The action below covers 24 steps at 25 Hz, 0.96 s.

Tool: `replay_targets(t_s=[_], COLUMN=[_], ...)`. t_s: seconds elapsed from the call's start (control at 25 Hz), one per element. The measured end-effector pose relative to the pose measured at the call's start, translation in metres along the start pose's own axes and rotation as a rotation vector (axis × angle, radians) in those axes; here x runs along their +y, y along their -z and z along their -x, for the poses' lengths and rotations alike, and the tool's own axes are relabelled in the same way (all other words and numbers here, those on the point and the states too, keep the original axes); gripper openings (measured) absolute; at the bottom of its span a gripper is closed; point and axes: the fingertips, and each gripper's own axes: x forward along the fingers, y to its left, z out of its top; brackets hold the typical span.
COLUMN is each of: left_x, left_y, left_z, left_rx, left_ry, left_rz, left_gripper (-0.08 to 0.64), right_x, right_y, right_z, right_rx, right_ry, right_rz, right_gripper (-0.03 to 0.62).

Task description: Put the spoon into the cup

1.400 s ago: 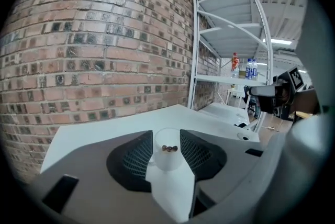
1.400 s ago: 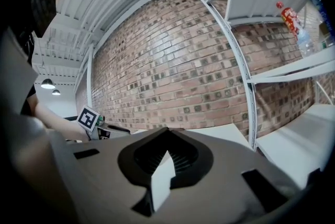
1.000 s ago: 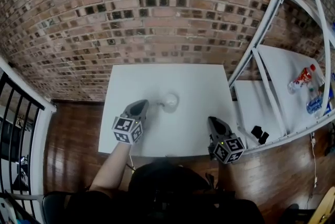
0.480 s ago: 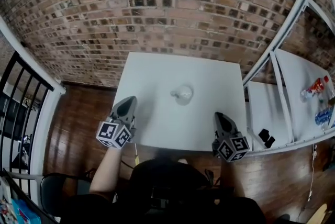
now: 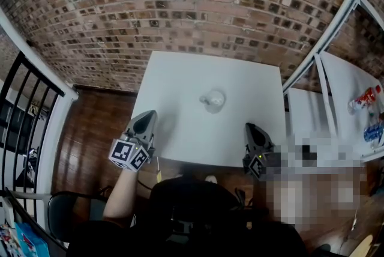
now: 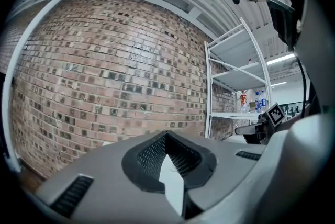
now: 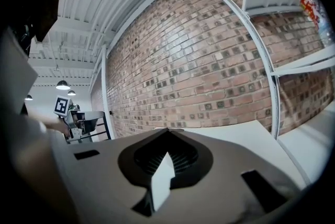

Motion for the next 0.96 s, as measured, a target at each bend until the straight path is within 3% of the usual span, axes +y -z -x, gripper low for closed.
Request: replay_targets(t_s=[0.96], left_x=[-0.014], left_y=[0.019], left_z=[-0.023], left_rx=[0.023], left_ry=[0.051], left_rz=[0.015], left_gripper=[0.003], right_x=[-0.010], right_y=[-0.001], right_z=[0.014], right_rx=[-0.014], right_ry=[0.042], right_rz=[-0.008], right_gripper=[0.002])
